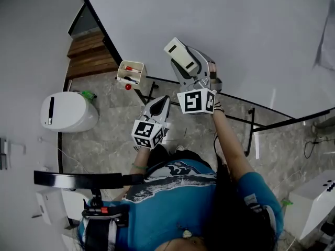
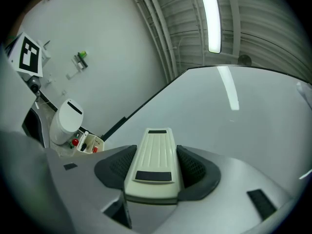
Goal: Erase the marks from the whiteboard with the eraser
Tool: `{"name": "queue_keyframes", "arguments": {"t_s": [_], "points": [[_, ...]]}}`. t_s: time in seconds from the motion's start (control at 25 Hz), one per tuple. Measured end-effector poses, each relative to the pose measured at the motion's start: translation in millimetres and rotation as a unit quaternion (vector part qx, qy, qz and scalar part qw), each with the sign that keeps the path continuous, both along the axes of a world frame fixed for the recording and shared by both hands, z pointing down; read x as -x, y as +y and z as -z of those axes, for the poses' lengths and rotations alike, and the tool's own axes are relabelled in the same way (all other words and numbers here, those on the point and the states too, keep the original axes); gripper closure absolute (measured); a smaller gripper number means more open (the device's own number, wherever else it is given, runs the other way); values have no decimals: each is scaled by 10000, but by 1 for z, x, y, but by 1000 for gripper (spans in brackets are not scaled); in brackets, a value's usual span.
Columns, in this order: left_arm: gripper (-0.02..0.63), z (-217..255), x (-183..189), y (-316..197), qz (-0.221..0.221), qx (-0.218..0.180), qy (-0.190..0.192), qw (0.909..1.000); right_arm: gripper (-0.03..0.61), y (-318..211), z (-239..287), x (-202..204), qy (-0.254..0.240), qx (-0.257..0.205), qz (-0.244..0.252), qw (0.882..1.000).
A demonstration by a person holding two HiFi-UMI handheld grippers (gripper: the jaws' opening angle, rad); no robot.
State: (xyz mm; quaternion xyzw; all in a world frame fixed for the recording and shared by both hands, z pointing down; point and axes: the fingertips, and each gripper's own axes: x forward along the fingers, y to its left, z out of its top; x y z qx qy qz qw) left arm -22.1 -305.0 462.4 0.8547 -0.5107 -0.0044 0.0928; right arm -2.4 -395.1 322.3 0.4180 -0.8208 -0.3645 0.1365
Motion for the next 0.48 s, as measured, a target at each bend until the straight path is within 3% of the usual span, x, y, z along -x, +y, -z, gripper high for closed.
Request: {"name": "queue_keyframes", "arguments": {"t_s": [0.24,0.48], "points": [[611,-3,15,-20,-29,76,-41,10000,316,-21,-7,35,466,-338,20,9983],[611,2,23,-36,-196,80,-48,9998,316,-33,-16,36,738,-443,-249,9960]]}}
